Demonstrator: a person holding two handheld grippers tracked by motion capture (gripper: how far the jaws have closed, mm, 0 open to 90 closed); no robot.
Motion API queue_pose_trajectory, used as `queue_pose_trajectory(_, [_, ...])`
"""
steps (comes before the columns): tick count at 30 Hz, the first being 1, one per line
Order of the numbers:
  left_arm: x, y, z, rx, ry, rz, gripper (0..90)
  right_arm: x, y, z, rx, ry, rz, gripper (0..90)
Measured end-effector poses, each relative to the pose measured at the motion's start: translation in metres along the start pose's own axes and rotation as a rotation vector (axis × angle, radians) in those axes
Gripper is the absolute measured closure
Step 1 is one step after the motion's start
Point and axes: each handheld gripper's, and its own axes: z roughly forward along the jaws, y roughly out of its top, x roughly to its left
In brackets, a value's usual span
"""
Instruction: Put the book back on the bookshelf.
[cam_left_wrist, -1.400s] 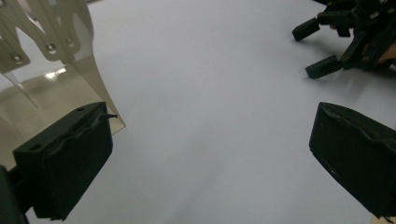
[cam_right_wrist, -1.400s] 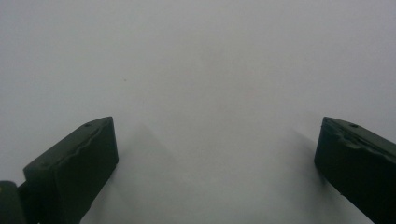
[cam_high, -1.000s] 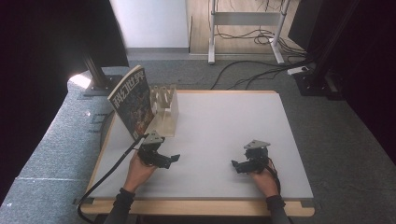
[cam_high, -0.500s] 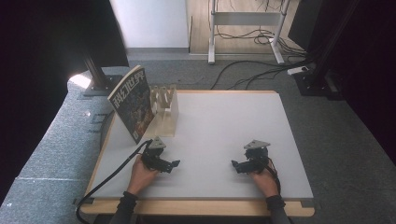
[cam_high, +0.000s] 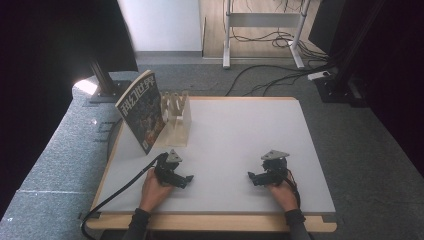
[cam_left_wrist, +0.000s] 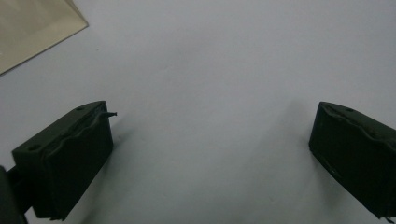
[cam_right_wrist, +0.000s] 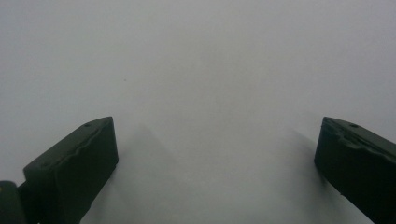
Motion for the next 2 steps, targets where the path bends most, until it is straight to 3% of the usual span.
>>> queue_pose_trajectory(2, [0.0,-0.0001,0.0,-0.001,0.0,0.0,0.0,-0.0002,0.0002,0.0,0.001,0.001,0.0,0.0])
